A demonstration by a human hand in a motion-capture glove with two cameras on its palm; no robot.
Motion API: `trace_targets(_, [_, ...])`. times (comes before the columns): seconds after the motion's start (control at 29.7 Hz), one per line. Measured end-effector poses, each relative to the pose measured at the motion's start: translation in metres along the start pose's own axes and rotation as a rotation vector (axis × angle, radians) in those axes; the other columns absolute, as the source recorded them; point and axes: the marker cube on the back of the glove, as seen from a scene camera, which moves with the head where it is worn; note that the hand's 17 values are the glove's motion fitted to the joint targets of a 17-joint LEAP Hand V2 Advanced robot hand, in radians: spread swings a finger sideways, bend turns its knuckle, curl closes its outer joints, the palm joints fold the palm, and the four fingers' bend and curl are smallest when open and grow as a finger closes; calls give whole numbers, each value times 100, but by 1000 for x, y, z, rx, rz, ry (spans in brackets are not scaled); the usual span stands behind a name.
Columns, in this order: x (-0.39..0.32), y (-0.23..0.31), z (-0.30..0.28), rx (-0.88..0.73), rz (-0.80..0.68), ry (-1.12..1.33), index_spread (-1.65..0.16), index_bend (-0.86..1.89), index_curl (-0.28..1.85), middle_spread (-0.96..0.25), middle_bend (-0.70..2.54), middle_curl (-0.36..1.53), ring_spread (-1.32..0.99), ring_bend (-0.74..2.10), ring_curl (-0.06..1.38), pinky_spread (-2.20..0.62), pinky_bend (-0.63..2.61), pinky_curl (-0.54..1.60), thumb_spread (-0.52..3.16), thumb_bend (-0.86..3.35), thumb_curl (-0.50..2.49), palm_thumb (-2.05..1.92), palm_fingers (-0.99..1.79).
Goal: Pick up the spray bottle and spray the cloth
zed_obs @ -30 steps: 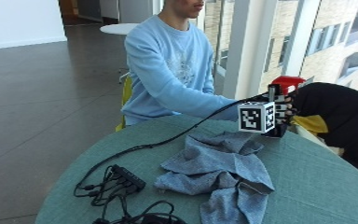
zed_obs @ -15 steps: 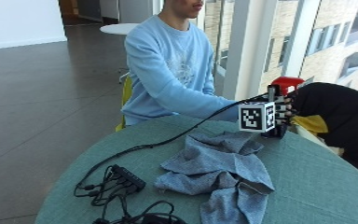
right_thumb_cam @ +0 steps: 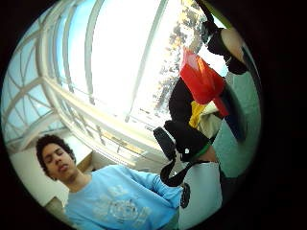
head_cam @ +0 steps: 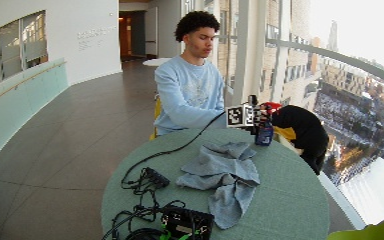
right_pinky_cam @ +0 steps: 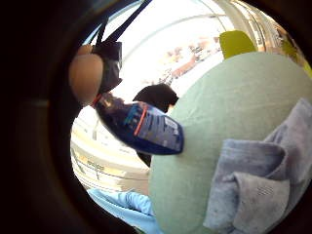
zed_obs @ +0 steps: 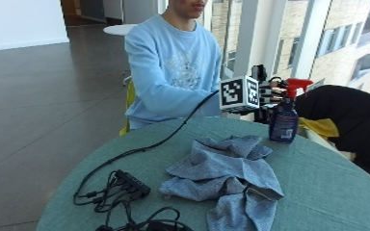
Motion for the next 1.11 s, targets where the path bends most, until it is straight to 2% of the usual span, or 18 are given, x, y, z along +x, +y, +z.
trace_targets(0.2, [-3,46,-77,-24,25,175,-30,15,32,-8,39,48,-8,33,38,11,17,35,99,-3,36,63,87])
trace_targets(0.47, [-3,142,-160,-27,127,439,-30,18,35,-7,37,47,-5,26,36,16,14,32,99,-4,34,59,83])
trace_targets(0.74, [11,256,-185,-49,223,695,-31,18,36,-7,34,45,-3,22,35,19,14,30,100,-4,32,52,77])
trace_targets(1.11, [18,298,-198,-4,257,750,-31,18,37,-7,32,45,-2,21,35,21,14,27,101,-3,30,52,78])
